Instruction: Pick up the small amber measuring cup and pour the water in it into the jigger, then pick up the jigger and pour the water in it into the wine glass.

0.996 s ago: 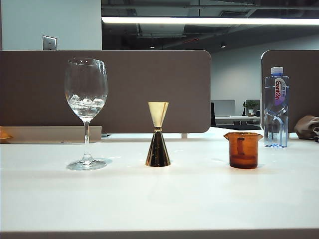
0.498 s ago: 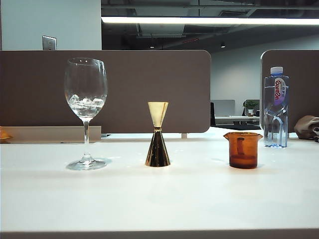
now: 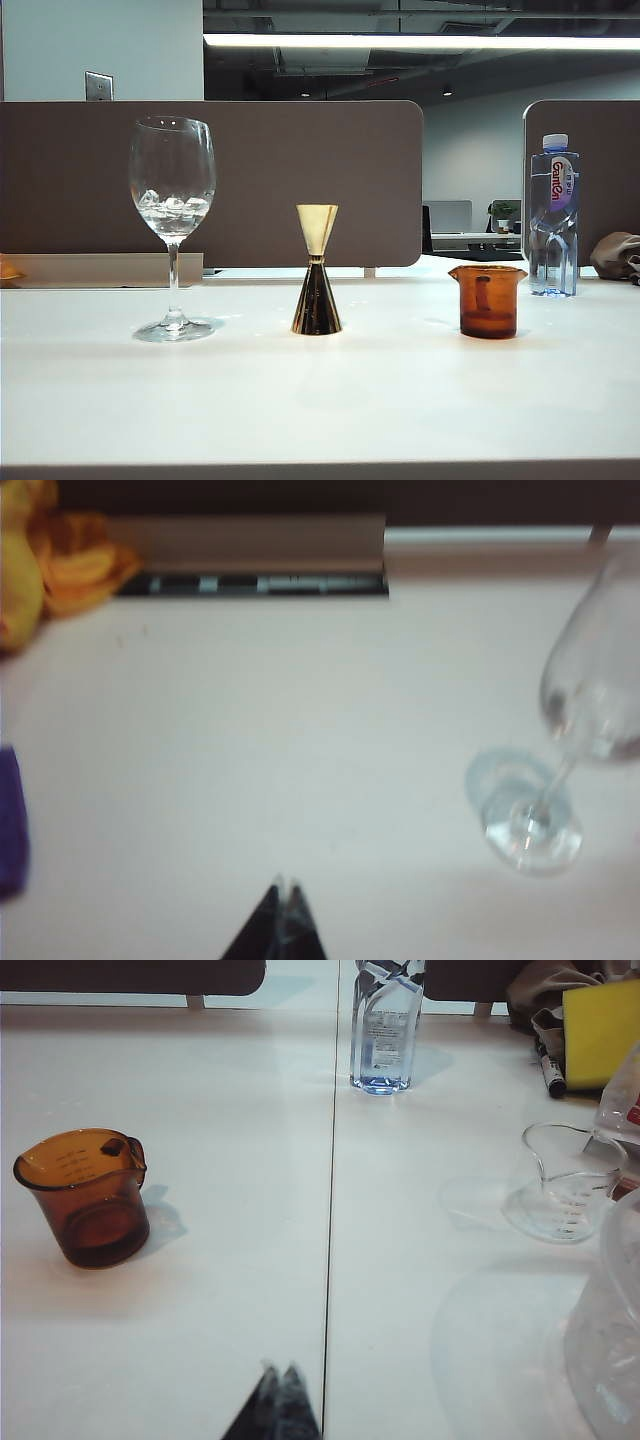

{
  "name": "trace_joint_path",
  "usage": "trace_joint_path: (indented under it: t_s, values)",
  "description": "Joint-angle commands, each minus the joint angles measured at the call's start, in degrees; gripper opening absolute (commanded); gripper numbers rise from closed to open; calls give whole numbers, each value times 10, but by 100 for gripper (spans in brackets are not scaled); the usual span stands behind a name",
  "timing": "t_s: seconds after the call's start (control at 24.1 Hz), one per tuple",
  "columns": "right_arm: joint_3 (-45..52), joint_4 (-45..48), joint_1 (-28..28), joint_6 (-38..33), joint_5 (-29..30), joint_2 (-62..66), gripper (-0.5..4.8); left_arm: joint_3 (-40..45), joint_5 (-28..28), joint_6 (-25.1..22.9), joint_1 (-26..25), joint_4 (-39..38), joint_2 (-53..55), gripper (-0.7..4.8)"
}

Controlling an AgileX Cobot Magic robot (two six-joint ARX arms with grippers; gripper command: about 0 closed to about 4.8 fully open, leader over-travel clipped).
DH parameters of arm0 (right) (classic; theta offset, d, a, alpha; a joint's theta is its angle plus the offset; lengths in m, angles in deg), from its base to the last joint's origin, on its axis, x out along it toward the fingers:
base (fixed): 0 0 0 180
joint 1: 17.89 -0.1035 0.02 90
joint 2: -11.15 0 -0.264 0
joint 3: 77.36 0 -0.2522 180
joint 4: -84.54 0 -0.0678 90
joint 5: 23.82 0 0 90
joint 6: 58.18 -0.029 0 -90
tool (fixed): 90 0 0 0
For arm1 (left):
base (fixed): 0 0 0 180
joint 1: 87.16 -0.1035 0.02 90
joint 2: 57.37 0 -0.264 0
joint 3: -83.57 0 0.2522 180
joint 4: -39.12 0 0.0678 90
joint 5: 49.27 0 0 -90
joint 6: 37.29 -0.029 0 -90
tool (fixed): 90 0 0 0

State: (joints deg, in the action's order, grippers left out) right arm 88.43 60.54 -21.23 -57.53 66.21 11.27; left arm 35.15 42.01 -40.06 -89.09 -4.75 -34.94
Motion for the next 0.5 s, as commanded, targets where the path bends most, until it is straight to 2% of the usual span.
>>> trace_joint_path:
  t_s: [0.04,0.12,0.17,0.25,0.29,0.41,0.46,0.5]
  values:
    - [4,4,0,0,0,0,4,-78,0,2,0,-5,34,-2]
    - [4,4,0,0,0,0,4,-127,0,2,0,-18,51,-2]
    - [4,4,0,0,0,0,4,-186,3,9,0,-47,65,-2]
    - [4,4,0,0,0,0,4,-244,5,49,8,-79,74,-2]
    - [4,4,0,0,0,0,4,-299,4,97,29,-115,81,-2]
    - [4,4,0,0,0,0,4,-400,8,103,103,-234,88,-2]
    - [4,5,0,0,0,0,4,-416,15,103,114,-261,89,-2]
    - [4,4,0,0,0,0,4,-447,34,103,137,-328,89,-2]
